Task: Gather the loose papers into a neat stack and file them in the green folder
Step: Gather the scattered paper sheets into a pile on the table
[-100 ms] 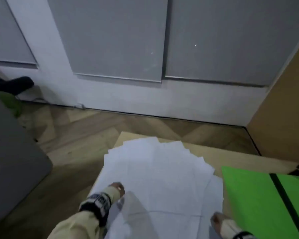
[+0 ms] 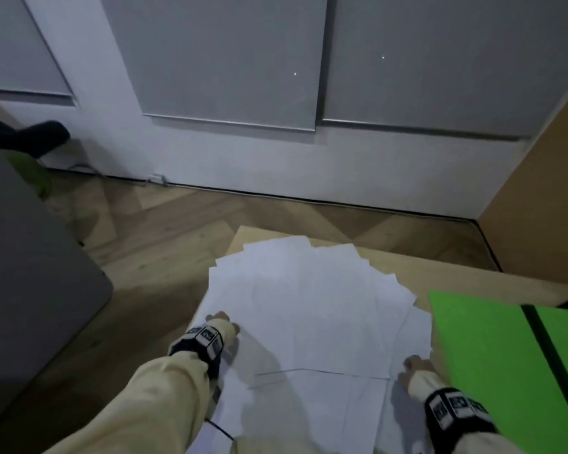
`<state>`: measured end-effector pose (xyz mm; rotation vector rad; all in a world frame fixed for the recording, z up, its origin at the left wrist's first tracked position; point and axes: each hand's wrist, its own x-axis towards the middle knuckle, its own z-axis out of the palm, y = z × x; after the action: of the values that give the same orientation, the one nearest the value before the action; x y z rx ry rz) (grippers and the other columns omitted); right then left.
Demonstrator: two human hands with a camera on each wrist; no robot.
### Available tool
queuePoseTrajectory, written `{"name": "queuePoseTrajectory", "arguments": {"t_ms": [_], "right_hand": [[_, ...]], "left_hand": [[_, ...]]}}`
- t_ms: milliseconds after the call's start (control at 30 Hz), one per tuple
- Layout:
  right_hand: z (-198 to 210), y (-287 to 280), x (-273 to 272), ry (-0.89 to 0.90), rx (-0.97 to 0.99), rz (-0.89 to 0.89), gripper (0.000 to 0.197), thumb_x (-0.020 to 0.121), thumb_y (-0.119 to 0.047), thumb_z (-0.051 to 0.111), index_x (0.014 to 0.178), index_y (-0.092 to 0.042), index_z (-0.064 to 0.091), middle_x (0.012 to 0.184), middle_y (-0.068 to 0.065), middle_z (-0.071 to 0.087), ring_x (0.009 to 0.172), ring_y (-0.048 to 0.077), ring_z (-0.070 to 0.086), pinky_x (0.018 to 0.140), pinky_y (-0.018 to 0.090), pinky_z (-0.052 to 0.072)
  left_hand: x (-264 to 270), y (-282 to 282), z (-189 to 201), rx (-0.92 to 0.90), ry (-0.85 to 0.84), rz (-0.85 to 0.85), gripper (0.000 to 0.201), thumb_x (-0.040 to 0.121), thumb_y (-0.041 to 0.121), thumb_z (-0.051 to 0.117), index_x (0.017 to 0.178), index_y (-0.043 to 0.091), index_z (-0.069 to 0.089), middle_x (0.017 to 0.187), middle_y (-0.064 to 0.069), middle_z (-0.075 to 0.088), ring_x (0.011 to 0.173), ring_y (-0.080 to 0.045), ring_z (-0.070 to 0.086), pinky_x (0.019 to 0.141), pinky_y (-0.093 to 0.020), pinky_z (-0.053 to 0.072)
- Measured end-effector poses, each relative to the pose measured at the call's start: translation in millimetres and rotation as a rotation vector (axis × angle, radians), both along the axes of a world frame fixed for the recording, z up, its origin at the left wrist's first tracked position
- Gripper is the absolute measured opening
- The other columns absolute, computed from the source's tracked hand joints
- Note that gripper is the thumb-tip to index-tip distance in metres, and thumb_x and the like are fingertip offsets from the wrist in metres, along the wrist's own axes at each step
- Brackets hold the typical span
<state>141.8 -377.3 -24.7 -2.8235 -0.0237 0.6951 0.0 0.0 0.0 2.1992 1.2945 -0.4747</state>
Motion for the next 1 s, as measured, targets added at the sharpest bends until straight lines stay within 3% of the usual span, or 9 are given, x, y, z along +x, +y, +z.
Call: {"name": "queuePoseTrajectory", "arguments": {"t_ms": [67, 167, 267, 400, 533, 600, 767, 867, 1000], "right_hand": [[4, 20, 2, 0.029, -0.011, -0.107, 0.047, 0.086, -0.032, 0.054, 0.126, -0.009, 0.043, 0.132, 0.014, 0.046, 0.126, 0.027, 0.044, 0.101, 0.029, 0.038], [0, 36, -7, 0.069, 0.017, -0.302, 0.052, 0.084, -0.023, 0.060, 0.126, 0.001, 0.041, 0.135, 0.021, 0.040, 0.127, 0.033, 0.042, 0.099, 0.034, 0.038], [2, 55, -11, 0.102, 0.082, -0.434, 0.055, 0.083, -0.026, 0.060, 0.127, 0.000, 0.040, 0.131, 0.022, 0.039, 0.120, 0.038, 0.045, 0.096, 0.040, 0.041], [-6, 76, -14, 0.146, 0.252, -0.471, 0.059, 0.083, -0.027, 0.062, 0.133, -0.004, 0.040, 0.134, 0.021, 0.045, 0.119, 0.037, 0.049, 0.097, 0.038, 0.044], [-9, 85, -19, 0.191, 0.377, -0.481, 0.071, 0.083, -0.030, 0.066, 0.141, -0.007, 0.033, 0.145, 0.018, 0.039, 0.132, 0.036, 0.041, 0.108, 0.040, 0.034], [-10, 84, -20, 0.200, 0.446, -0.482, 0.068, 0.084, -0.024, 0.066, 0.141, -0.006, 0.035, 0.146, 0.017, 0.039, 0.133, 0.035, 0.040, 0.110, 0.039, 0.033], [-5, 70, -20, 0.310, 0.339, -0.294, 0.066, 0.088, -0.023, 0.060, 0.142, 0.001, 0.032, 0.148, 0.017, 0.037, 0.136, 0.032, 0.038, 0.112, 0.037, 0.031], [-7, 54, -19, 0.381, 0.298, -0.234, 0.057, 0.088, -0.019, 0.060, 0.135, 0.004, 0.039, 0.139, 0.019, 0.047, 0.127, 0.031, 0.048, 0.103, 0.034, 0.038], [-7, 50, -22, 0.277, 0.431, -0.239, 0.064, 0.081, -0.012, 0.069, 0.137, 0.002, 0.040, 0.138, 0.018, 0.050, 0.127, 0.032, 0.049, 0.105, 0.035, 0.038]], "left_hand": [[-4, 11, 7, 0.030, 0.120, 0.026, 0.061, 0.087, 0.035, 0.053, 0.138, 0.007, 0.035, 0.149, -0.015, 0.030, 0.138, -0.031, 0.034, 0.110, -0.036, 0.036], [-12, 12, 0, 0.013, 0.192, 0.072, 0.073, 0.091, 0.041, 0.048, 0.147, 0.004, 0.019, 0.154, -0.015, 0.021, 0.143, -0.029, 0.026, 0.112, -0.034, 0.030], [-8, 17, -9, 0.032, 0.168, 0.139, 0.086, 0.089, 0.047, 0.047, 0.149, 0.002, 0.005, 0.158, -0.015, 0.006, 0.148, -0.030, 0.006, 0.118, -0.035, 0.020], [-7, 7, -22, 0.000, 0.159, 0.199, 0.090, 0.085, 0.048, 0.053, 0.149, 0.011, 0.001, 0.157, -0.014, -0.005, 0.147, -0.034, 0.004, 0.117, -0.040, 0.021], [-3, 3, -28, -0.094, -0.013, 0.199, 0.067, 0.083, 0.020, 0.061, 0.140, 0.018, 0.027, 0.145, -0.013, 0.014, 0.131, -0.034, 0.037, 0.103, -0.037, 0.040], [-3, 5, -30, -0.141, -0.069, 0.142, 0.059, 0.084, 0.012, 0.063, 0.136, 0.016, 0.036, 0.141, -0.013, 0.023, 0.121, -0.033, 0.048, 0.102, -0.035, 0.043], [-12, 17, -31, -0.185, -0.075, 0.026, 0.062, 0.082, 0.012, 0.067, 0.138, 0.009, 0.039, 0.140, -0.014, 0.037, 0.127, -0.029, 0.048, 0.107, -0.032, 0.039], [-15, 20, -29, -0.195, -0.073, 0.005, 0.061, 0.081, 0.016, 0.068, 0.137, 0.007, 0.043, 0.139, -0.013, 0.044, 0.125, -0.027, 0.050, 0.104, -0.030, 0.039], [-11, 9, -24, -0.181, -0.030, -0.002, 0.064, 0.083, 0.022, 0.066, 0.139, 0.008, 0.039, 0.144, -0.011, 0.039, 0.127, -0.028, 0.049, 0.107, -0.030, 0.040]]}}
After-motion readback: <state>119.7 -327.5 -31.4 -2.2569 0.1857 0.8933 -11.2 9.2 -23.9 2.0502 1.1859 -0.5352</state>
